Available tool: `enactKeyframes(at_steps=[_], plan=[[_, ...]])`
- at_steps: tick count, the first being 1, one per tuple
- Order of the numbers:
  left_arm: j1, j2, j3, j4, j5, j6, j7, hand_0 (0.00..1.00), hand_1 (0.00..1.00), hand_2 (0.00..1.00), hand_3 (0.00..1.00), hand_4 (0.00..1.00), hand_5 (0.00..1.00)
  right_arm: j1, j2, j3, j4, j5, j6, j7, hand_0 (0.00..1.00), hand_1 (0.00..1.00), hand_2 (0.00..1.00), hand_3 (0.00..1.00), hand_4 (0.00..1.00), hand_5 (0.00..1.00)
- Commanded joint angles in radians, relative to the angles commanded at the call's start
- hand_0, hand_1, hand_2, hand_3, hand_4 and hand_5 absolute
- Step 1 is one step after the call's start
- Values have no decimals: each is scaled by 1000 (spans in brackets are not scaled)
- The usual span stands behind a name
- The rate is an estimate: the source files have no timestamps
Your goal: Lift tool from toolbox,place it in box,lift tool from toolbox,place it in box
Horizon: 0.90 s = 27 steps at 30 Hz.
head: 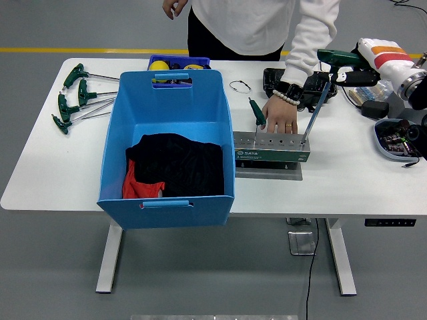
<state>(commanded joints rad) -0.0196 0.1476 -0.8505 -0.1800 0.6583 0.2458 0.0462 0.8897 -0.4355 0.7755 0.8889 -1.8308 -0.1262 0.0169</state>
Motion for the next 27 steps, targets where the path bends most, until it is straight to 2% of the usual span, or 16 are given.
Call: enactKeyframes(at_steps=[15,16,21,22,27], plan=[[-5,5,6,0,-5,-2,-3,738,727,772,771,774,722,25,-17,0,13,2,6,-2,2,2,2,2,998,870],[-4,5,7,0,-4,-2,-3,738,725,771,770,773,723,27,-19,0,14,3,6,-2,2,2,998,2,998,870],[-3,7,7,0,-3,-3,-2,738,725,771,770,773,723,34,-27,1,21,6,8,-2,2,2,998,2,998,870],[-2,7,6,0,-2,-3,-2,738,724,772,771,775,725,36,-28,1,23,6,8,-2,2,2,2,2,998,871],[-1,8,2,0,4,-3,0,738,724,772,771,775,725,41,-34,5,32,7,9,-3,2,2,2,2,998,871]])
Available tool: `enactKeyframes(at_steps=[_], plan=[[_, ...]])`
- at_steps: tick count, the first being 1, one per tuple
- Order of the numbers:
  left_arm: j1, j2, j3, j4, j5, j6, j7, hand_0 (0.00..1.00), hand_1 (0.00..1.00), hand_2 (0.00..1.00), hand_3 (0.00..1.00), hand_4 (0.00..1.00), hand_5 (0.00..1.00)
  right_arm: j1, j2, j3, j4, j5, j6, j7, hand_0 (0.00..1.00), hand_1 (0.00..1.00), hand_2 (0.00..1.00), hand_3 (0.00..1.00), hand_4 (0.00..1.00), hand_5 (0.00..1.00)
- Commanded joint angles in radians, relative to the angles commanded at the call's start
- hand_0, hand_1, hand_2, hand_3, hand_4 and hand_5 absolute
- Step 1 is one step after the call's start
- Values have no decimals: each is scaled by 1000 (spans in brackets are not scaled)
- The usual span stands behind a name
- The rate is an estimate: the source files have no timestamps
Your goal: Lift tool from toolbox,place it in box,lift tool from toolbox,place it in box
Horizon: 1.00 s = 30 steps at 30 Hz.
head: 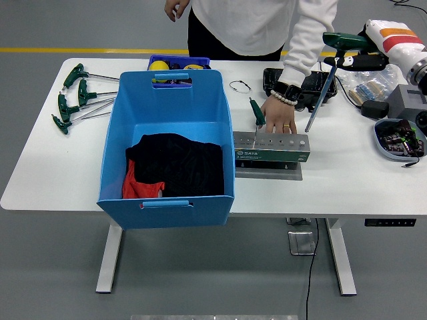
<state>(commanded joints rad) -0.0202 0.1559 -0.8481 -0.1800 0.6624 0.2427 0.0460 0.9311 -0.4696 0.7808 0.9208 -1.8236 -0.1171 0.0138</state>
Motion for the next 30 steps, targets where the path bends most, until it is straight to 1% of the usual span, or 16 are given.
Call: enactKeyframes(at_steps=[1,30], plan=[[0,0,-1,0,2,0,1,738,723,768,771,774,724,2,-1,2,3,0,0,0,2,2,998,2,998,872],[3,6,-13,0,22,0,7,737,708,761,770,778,730,59,-1,38,44,-6,3,-3,2,2,998,2,998,875]])
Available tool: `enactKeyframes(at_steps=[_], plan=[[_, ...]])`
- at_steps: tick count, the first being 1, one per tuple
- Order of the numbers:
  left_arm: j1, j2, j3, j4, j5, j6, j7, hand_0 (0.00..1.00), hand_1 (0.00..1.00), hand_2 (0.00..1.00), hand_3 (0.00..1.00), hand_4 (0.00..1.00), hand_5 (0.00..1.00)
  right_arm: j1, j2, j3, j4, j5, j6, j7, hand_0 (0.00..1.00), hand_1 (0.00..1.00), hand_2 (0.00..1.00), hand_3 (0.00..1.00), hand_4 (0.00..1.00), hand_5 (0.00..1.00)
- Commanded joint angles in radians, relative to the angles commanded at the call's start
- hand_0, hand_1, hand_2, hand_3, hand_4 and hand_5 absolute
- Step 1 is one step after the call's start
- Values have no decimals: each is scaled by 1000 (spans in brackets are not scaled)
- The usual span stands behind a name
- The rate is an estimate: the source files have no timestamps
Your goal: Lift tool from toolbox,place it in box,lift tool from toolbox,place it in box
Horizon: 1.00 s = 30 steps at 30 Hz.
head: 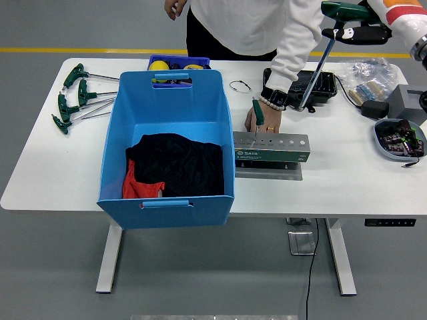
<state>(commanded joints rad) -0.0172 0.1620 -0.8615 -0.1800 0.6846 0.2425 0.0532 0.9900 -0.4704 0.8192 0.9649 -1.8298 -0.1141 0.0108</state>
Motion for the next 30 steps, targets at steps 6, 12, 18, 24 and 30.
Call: enactKeyframes(at_steps=[6,12,18,24,30], plan=[[1,0,5,0,-5,-1,-1,737,706,760,770,778,731,14,-1,15,16,-4,-1,-1,2,2,998,2,998,876],[2,0,2,0,-2,0,0,737,706,761,770,778,731,35,3,29,51,-13,-3,-3,2,2,998,2,998,875],[3,0,4,0,1,0,1,738,700,757,769,778,730,67,11,29,87,-22,-2,-7,2,2,998,2,998,876],[7,2,-4,0,14,0,6,738,700,757,769,778,730,91,37,33,128,-36,-1,-12,2,2,998,2,998,876],[10,3,-12,0,24,0,8,738,684,751,768,778,731,130,73,32,174,-44,0,-18,2,2,998,2,998,877]])
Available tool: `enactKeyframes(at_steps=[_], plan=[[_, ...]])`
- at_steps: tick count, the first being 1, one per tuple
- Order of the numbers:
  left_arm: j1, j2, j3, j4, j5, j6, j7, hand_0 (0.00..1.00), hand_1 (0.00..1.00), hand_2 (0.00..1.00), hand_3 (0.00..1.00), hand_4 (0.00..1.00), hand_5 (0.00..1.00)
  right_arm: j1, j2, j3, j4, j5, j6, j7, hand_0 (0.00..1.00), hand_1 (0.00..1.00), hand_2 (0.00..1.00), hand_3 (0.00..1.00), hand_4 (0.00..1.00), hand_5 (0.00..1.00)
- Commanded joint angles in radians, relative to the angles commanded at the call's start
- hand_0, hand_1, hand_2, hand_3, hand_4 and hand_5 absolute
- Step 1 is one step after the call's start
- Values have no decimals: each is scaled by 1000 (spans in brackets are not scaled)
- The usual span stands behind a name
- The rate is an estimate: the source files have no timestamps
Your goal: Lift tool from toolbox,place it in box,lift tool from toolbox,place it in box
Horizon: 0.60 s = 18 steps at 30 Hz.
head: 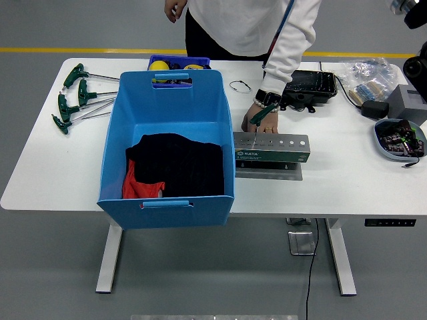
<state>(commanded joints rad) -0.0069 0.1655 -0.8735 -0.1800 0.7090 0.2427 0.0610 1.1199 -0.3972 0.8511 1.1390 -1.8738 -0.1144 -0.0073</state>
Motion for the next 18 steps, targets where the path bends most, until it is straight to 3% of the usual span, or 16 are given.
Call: enactKeyframes(at_steps=[12,13,18], plan=[[-1,2,7,0,-4,0,-2,738,686,749,767,778,731,51,84,-73,139,9,4,-14,2,2,998,2,998,876],[-2,3,5,0,-2,0,-2,738,684,749,768,778,731,52,92,-85,148,11,5,-16,2,2,2,2,998,874],[8,1,17,0,-22,1,-3,738,684,749,768,778,731,33,148,-150,194,30,8,-24,2,2,2,2,998,874]])
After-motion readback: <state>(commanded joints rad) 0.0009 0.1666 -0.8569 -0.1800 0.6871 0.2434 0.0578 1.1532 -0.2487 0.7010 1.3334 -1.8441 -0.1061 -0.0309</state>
